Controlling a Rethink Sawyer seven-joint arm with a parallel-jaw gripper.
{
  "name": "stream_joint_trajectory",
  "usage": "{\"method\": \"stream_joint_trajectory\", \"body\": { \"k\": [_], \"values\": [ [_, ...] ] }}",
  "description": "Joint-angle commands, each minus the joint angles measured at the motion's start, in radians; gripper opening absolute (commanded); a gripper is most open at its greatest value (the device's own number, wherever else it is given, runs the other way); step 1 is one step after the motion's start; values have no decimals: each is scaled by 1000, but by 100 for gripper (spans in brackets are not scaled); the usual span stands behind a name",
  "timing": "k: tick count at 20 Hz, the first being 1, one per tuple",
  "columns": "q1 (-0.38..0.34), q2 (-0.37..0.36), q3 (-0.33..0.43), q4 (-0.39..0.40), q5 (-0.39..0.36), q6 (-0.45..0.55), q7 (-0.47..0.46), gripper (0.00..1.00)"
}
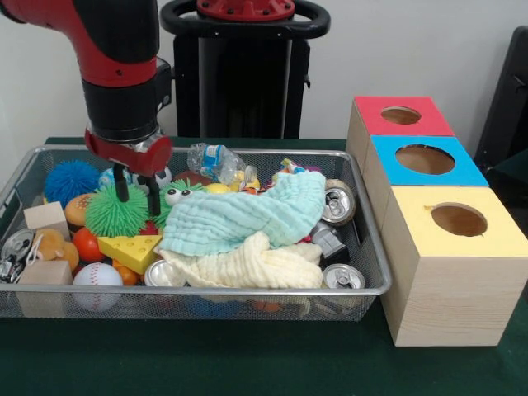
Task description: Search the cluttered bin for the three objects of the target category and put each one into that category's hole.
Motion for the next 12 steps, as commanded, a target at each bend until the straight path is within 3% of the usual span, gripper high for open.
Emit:
{"method": "stream_joint_trajectory", "body": {
  "k": [1,6,8,12],
  "values": [
    [-70,27,168,41,-122,109,-217,100],
    [-181,-38,247,170,-214,113,-303,100],
    [-230,-100,286,235,-228,156,-328,100],
    [-250,-234,329,351,-235,205,-286,100]
  ]
}}
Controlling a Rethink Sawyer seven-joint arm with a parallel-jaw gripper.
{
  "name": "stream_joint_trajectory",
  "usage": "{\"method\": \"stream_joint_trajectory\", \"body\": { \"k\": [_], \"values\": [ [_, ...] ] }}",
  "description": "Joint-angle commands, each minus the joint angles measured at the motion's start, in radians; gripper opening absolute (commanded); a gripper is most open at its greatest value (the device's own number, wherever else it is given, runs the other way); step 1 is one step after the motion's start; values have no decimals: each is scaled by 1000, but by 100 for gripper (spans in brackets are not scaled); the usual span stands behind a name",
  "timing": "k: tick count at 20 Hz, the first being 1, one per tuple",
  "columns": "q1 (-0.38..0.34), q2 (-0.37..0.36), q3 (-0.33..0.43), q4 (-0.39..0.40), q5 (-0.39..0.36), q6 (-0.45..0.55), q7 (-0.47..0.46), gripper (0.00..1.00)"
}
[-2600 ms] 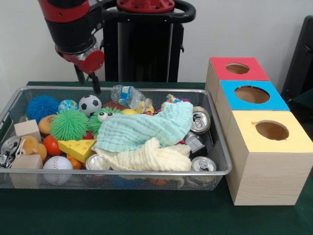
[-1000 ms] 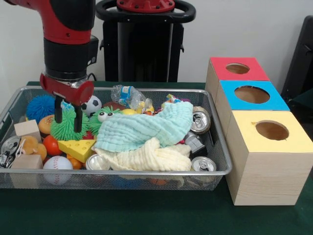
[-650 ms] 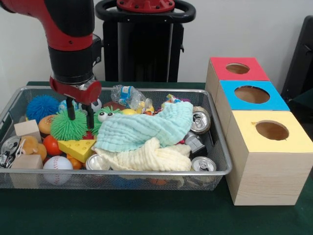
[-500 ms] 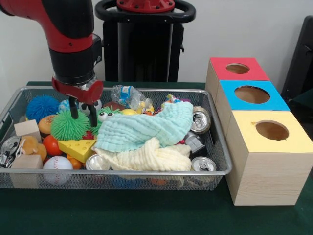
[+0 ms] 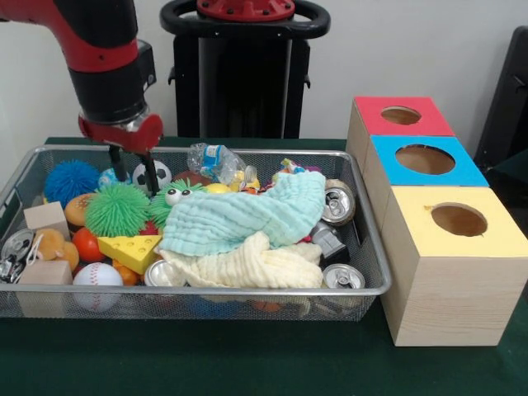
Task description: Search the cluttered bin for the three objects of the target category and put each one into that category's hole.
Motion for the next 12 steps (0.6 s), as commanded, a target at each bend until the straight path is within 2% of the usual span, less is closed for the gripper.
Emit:
{"method": "stream_joint_trajectory", "body": {
  "k": [1,4,8,12],
  "values": [
    [-53,-177,167,253,-85,149,-261,100],
    [-81,-194,209,288,-137,134,-297,100],
    [-163,-165,289,317,-187,137,-360,100],
    [-176,-140,330,383,-243,62,-297,100]
  ]
}}
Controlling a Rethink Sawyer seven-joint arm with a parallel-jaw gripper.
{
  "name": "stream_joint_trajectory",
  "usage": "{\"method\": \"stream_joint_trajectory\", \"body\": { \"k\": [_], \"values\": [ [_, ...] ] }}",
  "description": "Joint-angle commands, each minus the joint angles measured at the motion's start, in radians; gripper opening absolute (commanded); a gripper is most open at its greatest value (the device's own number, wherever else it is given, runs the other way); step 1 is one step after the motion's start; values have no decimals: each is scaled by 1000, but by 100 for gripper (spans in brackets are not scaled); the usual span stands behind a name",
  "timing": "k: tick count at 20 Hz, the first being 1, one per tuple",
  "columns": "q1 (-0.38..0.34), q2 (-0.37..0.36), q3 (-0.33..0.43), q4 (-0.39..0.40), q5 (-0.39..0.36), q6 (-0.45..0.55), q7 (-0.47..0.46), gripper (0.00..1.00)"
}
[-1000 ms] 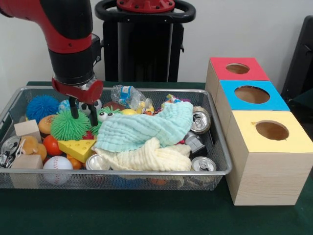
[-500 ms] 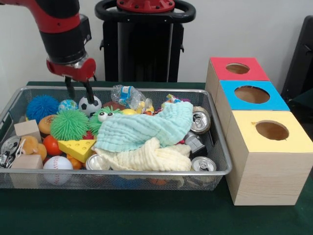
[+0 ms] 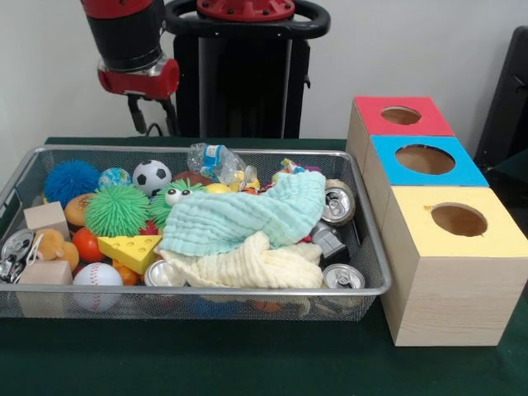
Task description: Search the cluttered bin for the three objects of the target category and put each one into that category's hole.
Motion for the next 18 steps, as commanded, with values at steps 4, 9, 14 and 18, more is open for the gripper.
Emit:
{"method": "stream_joint_trajectory", "body": {
  "k": [4,9,14,18],
  "values": [
    [-30,83,200,186,-137,-25,-204,100],
    [-40,113,262,238,-140,-65,-135,100],
    [-21,116,273,269,-154,-110,-65,100],
    [-34,83,308,282,-121,-78,-52,100]
  ]
}}
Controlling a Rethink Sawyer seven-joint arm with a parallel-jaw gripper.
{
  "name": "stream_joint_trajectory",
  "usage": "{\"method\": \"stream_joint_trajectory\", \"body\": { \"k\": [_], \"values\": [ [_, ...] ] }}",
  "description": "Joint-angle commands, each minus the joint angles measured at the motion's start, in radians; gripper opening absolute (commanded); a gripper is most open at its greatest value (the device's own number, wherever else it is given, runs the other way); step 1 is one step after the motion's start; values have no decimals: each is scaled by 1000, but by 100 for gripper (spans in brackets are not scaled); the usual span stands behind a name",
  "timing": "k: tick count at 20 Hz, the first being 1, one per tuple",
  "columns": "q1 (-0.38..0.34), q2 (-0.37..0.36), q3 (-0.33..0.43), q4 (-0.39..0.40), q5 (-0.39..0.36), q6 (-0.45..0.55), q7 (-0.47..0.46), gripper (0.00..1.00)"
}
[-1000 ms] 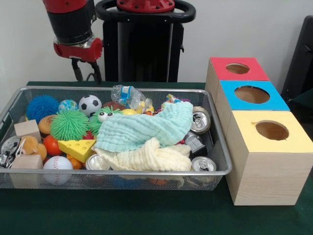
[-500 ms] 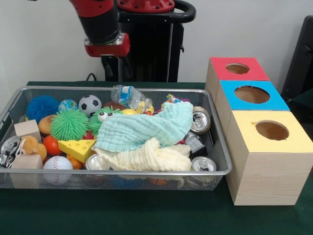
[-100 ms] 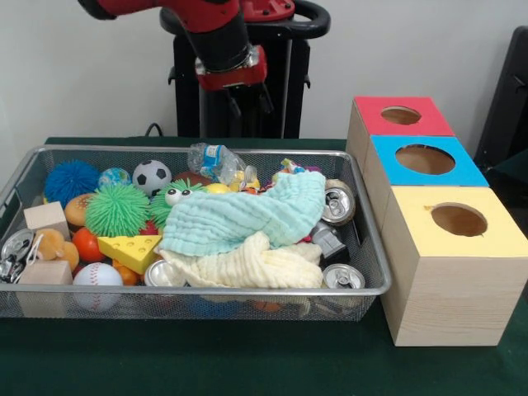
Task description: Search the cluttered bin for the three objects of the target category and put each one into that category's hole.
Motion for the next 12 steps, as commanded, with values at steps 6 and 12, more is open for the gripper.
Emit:
{"method": "stream_joint_trajectory", "body": {
  "k": [6,12],
  "values": [
    [-49,-95,186,53,62,50,-64,100],
    [-26,-260,195,10,78,221,-113,100]
  ]
}}
